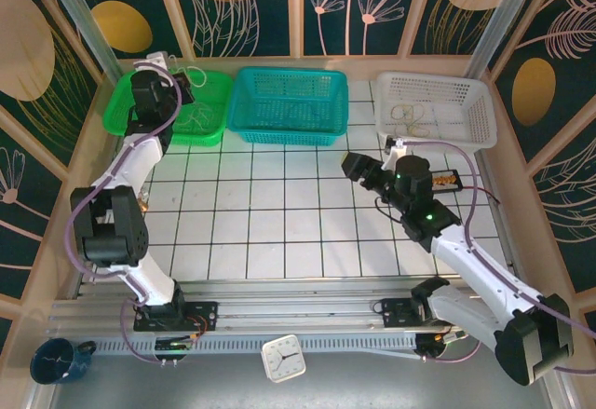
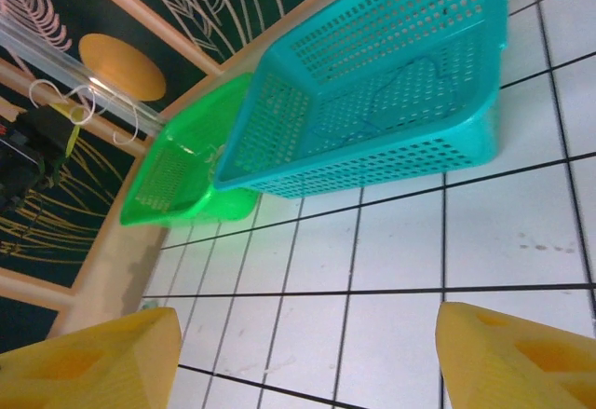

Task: Untangle the cables

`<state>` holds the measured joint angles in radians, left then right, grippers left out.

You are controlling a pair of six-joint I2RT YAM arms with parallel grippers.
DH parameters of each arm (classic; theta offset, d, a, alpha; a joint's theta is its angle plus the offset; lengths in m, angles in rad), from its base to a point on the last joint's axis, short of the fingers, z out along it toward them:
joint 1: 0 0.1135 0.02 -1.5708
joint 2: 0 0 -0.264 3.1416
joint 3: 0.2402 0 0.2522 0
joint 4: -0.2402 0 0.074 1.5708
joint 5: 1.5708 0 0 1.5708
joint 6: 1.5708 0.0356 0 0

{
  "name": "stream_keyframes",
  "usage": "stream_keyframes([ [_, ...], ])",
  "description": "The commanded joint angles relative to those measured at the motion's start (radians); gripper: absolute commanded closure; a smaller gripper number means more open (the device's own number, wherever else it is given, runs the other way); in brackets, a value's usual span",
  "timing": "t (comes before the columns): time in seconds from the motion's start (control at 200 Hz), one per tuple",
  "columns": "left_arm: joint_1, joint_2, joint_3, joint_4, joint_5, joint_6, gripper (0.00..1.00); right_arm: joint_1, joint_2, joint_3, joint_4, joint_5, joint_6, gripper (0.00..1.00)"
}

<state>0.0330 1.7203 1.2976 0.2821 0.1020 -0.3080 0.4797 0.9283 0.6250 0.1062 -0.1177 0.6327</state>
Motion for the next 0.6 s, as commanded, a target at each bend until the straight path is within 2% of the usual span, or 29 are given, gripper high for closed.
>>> stream_keyframes([
  [0.0,0.044,0.067,0.039,-0.021,-0.032,-0.026,1.00,-0.016,-0.039,-0.010,-0.069,0.051,-0.046,0.27],
  [0.105,0.071,0.115,0.071,-0.064,-0.009,-0.033,0.99,-0.022,-0.054,-0.004,-0.096,0.063,-0.060,0.27],
  [0.145,0.075,0.123,0.079,-0.073,0.000,-0.027,0.79,-0.024,-0.058,-0.002,-0.105,0.065,-0.065,0.27],
  [0.175,0.077,0.124,0.083,-0.080,0.003,-0.023,0.56,-0.026,-0.060,-0.001,-0.109,0.068,-0.070,0.27],
  [0.215,0.077,0.125,0.087,-0.088,-0.001,-0.018,0.33,-0.026,-0.062,-0.001,-0.113,0.071,-0.073,0.27],
  [0.255,0.079,0.121,0.089,-0.093,-0.005,-0.015,0.17,-0.028,-0.063,-0.001,-0.113,0.072,-0.074,0.26],
  [0.315,0.079,0.113,0.093,-0.099,-0.003,-0.008,0.05,-0.031,-0.063,-0.001,-0.114,0.075,-0.079,0.25],
  [0.35,0.079,0.109,0.096,-0.105,0.000,-0.004,0.01,-0.032,-0.063,-0.001,-0.113,0.075,-0.079,0.25],
  [0.505,0.079,0.079,0.088,-0.107,0.040,0.012,0.01,-0.035,-0.063,0.007,-0.107,0.061,-0.092,0.22],
  [0.565,0.079,0.054,0.074,-0.099,0.053,0.012,0.01,-0.035,-0.063,0.014,-0.112,0.066,-0.104,0.17],
  [0.595,0.079,0.039,0.062,-0.094,0.062,0.008,0.01,-0.035,-0.061,0.019,-0.120,0.080,-0.112,0.12],
])
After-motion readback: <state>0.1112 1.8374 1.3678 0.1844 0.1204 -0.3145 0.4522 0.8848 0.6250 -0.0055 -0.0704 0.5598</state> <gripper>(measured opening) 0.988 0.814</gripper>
